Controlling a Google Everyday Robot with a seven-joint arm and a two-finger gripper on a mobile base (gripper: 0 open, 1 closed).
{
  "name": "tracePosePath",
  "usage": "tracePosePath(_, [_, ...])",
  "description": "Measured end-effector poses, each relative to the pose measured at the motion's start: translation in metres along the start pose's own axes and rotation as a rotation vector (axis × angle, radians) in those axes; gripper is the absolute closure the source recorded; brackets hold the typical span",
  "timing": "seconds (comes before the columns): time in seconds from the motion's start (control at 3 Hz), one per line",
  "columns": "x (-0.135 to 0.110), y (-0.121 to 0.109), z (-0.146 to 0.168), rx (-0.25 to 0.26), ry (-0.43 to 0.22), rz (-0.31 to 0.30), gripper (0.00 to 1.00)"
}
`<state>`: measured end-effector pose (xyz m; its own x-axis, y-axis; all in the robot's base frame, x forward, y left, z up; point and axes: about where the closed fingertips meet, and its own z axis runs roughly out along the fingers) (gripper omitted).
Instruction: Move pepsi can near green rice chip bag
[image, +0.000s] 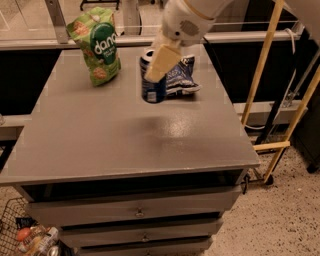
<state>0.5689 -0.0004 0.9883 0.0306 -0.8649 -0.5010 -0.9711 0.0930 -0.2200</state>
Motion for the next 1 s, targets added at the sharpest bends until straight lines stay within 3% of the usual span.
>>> tracePosePath(0.33, [-0.013,0.000,0.004,-0.005,-0.008,0.043,1.00])
tracePosePath(0.67, [-0.012,0.000,0.004,-0.005,-0.007,0.035,1.00])
tracePosePath(1.0, [-0.015,-0.012,0.020,0.003,0.009,0.076,1.00])
